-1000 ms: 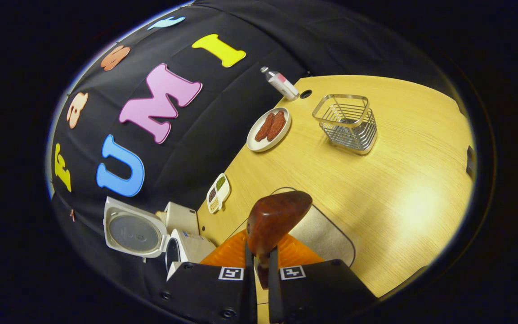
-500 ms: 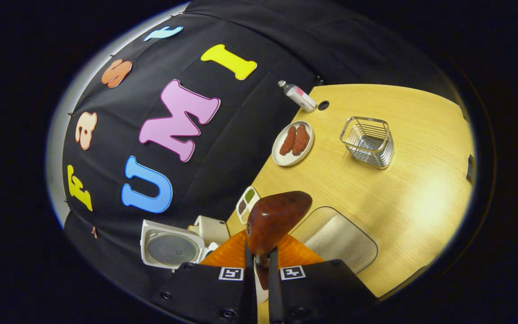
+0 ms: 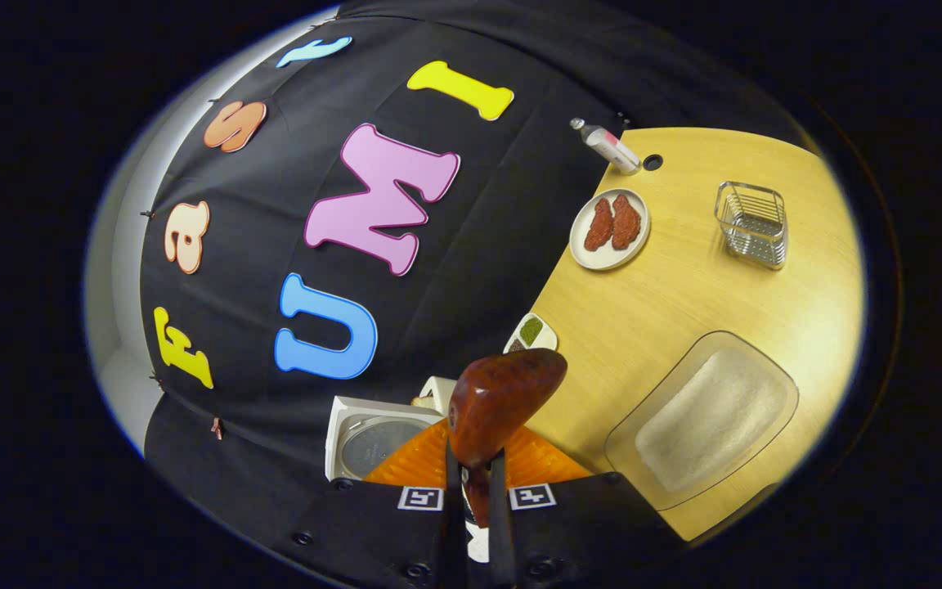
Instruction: Close the left gripper, press the button to open the rice cooker; take a wooden spoon from the chopstick holder with the right hand, scoop a spoonful of rice and pour it into the rice cooker, then put the wooden spoon back into the chopstick holder.
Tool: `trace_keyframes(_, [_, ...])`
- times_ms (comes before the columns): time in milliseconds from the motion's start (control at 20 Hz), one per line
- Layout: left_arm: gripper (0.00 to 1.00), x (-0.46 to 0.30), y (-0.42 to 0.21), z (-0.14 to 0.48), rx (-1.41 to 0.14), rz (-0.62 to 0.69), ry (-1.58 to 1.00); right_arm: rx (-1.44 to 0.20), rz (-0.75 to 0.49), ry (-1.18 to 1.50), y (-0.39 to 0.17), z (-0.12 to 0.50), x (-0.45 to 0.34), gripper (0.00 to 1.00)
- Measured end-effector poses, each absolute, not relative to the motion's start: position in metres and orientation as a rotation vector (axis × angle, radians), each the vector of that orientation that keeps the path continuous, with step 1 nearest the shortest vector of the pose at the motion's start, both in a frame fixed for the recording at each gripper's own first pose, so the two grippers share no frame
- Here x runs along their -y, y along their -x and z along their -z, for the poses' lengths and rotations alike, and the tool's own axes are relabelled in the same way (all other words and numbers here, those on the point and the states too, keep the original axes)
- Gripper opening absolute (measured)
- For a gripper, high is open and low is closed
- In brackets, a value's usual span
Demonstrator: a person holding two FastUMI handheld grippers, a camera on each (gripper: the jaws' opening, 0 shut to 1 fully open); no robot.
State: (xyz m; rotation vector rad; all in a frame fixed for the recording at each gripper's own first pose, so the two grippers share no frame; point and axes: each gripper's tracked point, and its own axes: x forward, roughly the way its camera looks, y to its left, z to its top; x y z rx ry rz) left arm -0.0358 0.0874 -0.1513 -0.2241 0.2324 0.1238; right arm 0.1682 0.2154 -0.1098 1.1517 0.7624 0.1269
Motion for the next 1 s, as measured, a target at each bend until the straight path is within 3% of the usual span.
trace_keyframes(550, [0.96,-0.114,0.039,0.174,-0.293,-0.156,0.240,-0.774,-0.313,-0.971,-0.187,0.119,-0.360,0.14])
trace_keyframes(1000, [0.96,-0.147,0.029,0.184,-0.301,-0.210,0.224,-0.609,-0.496,-0.626,-0.198,0.114,-0.456,0.14])
